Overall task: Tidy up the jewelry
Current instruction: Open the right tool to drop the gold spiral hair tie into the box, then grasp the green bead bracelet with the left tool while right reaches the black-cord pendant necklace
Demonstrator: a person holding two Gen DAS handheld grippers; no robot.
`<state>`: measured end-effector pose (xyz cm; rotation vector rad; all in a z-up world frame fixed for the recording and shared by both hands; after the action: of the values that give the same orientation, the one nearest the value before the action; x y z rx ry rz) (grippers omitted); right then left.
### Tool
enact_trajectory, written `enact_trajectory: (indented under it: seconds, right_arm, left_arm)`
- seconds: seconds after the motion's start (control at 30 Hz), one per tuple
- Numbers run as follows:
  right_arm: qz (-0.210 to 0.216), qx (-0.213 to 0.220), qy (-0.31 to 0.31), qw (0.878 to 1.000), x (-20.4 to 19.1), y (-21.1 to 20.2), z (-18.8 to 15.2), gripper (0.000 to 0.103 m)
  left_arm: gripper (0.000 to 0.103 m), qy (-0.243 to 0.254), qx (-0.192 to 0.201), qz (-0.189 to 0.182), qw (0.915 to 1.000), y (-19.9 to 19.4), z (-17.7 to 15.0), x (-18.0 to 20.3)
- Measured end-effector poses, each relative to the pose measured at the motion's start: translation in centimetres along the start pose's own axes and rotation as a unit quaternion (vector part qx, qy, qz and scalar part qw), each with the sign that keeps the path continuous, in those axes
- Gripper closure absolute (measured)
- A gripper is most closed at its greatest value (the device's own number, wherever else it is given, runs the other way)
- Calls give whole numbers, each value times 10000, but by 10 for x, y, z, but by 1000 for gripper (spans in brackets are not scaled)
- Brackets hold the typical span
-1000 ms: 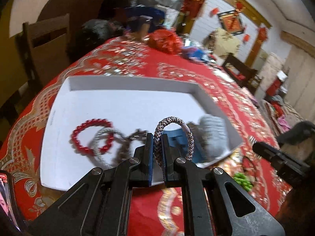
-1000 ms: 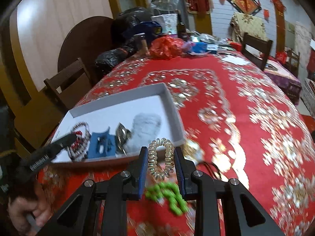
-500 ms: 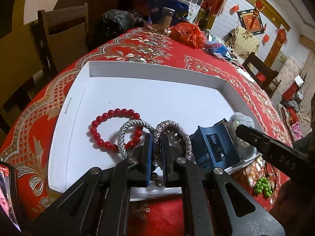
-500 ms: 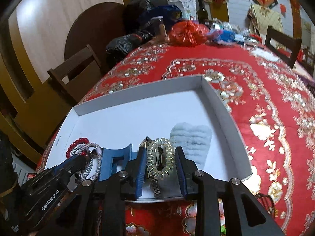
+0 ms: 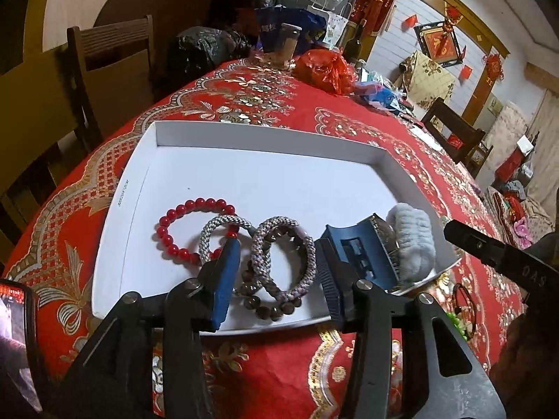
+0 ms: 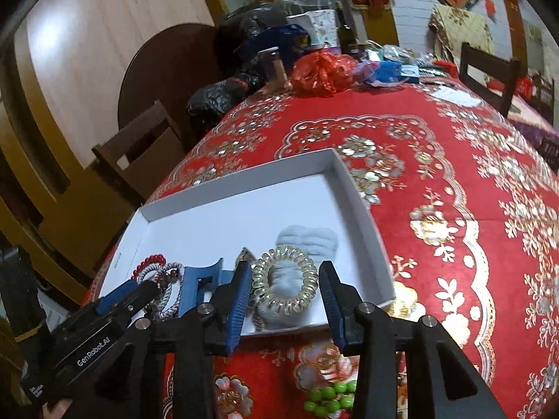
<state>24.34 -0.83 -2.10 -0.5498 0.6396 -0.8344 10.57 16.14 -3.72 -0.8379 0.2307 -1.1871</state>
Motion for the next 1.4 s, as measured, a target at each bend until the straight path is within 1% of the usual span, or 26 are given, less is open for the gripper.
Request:
enact_trajectory:
  seconds: [0.1,0.2,0.3,0.4,0.5,0.6,0.67,0.7,0.77,0.83,0.9,0.97,1.03,1.1,1.13,1.23,1.27,1.3,1.33,1.37,1.4]
  right_arm:
    - [139,93,115,9998,2,0,3,65]
    - [181,8,214,9996,4,10,7,65]
    - [215,-38,411,9989,10,17,11,49]
    - [308,-38,551,9980,14,14,13,49]
    - [377,82,595,9975,19,-2,15,49]
    - [202,85,509,9985,33,-24,12,49]
    - [-70,17,404,9992,47,-37,5,49]
    - [-140,-13,367,9992,54,-42,0,48]
    - [-373,-161,320,9987,71,-48,-15,49]
    - [-545,-292,358,9974,85,-51,-29,48]
    - [-682,-412,460,9958,98,-54,-46,48]
    - [-856,-508,588,9933,110,-57,-61,48]
    - [-1198,-655,797,9874,121,-59,-70,49]
    - [-1179,-678,968,9860,129,-58,-73,48]
    - [-1135,-640,1015,9863,132,-59,-74,48]
    - [-1135,-627,1059,9859,132,-61,-74,48]
    - [-1142,-617,1031,9862,132,-62,-76,48]
    - [-1155,-623,996,9863,131,-62,-76,48]
    - [-1161,-634,955,9866,129,-62,-76,48]
    - [-1106,-643,919,9875,127,-61,-75,48]
    - [-1039,-652,878,9886,124,-59,-75,48]
  left_arm:
    - [59,14,22,16,10000,-4,-1,1]
    - [59,55,-24,16,10000,-4,-3,1]
    - [59,93,-33,30,9999,-3,-4,3]
    - [59,92,-63,27,9999,-2,-4,5]
    - [55,161,-76,-57,9998,-2,-6,12]
    - [53,358,-88,-278,9989,-6,-12,28]
    - [51,524,-125,-469,9974,-8,-18,42]
    - [49,613,-152,-579,9963,-9,-21,49]
    - [39,842,-197,-764,9933,-11,-30,66]
    - [34,1128,-177,-859,9897,-15,-39,82]
    - [34,1395,-353,-1103,9834,-14,-50,99]
    - [34,1740,-449,-1276,9754,-14,-60,118]
    - [34,2096,-590,-1374,9663,-9,-68,136]
    - [34,2290,-730,-1442,9599,1,-70,148]
    - [34,2322,-802,-1453,9584,5,-71,152]
    - [34,2530,-1182,-1492,9485,26,-73,166]
    - [35,2581,-1151,-1514,9472,28,-72,170]
    - [35,2631,-1214,-1524,9449,31,-75,173]
    - [37,2736,-1174,-1483,9431,31,-78,174]
    - [44,2809,-1154,-1398,9425,32,-80,175]
    - [66,2851,-1101,-1337,9427,31,-81,174]
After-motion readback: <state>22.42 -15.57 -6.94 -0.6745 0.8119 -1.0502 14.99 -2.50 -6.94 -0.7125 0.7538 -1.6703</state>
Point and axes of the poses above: each gripper's, at about its wrist camera, not at the fingertips, and y roughly the way its jaws point, x to its right, z to its top, the point moved 3 cm from there along y, roughly the way its jaws point, and after that the axes turned 1 degree about -x, right-handed, at the moved point
